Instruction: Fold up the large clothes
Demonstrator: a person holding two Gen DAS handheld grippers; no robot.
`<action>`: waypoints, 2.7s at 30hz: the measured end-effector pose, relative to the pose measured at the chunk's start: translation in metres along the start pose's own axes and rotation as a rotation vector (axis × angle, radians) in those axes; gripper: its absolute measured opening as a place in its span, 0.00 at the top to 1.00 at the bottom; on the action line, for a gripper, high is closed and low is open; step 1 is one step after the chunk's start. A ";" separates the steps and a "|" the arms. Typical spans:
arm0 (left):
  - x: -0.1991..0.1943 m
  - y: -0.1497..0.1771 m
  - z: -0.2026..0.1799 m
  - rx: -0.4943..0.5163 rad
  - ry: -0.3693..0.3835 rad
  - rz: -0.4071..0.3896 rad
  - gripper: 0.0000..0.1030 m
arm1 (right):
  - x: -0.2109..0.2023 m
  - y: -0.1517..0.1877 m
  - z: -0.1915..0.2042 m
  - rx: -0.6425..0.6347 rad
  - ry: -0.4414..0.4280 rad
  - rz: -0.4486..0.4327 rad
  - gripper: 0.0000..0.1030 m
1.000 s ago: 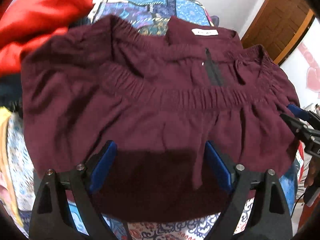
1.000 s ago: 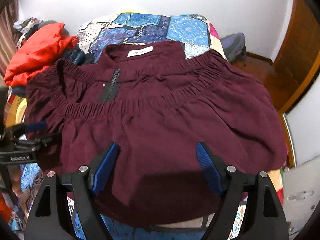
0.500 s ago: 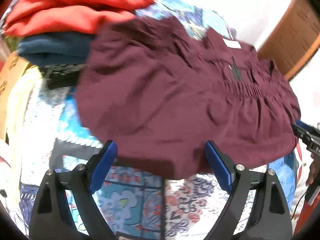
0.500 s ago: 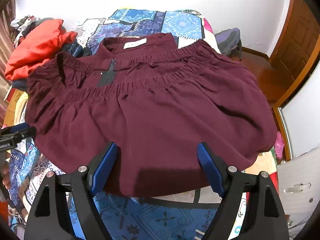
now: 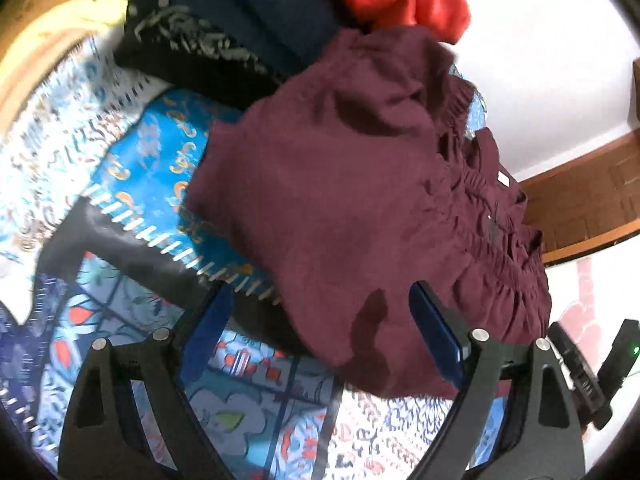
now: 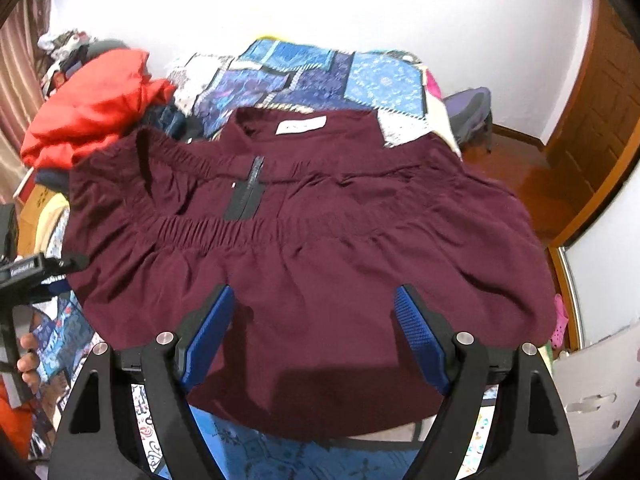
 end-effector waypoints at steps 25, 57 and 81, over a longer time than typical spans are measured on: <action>0.014 -0.030 -0.053 0.004 0.036 -0.099 0.72 | 0.005 0.007 0.011 -0.013 -0.017 0.042 0.20; -0.141 -0.020 -0.177 0.345 -0.183 -0.477 0.84 | 0.060 -0.014 0.148 -0.172 -0.369 0.217 0.20; 0.086 0.122 -0.318 0.904 -0.350 -0.122 0.80 | -0.041 0.042 -0.132 0.330 -0.128 -0.066 0.20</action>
Point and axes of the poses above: each gripper's, at about its wrist camera, not at the fingertips, and x roughly the way its jaws point, z to its left, y to its underside, the point moved 10 cm from there along x, roughly the way its jaws point, and after that the axes turned 12 degrees about z, right-handed, at the moved point
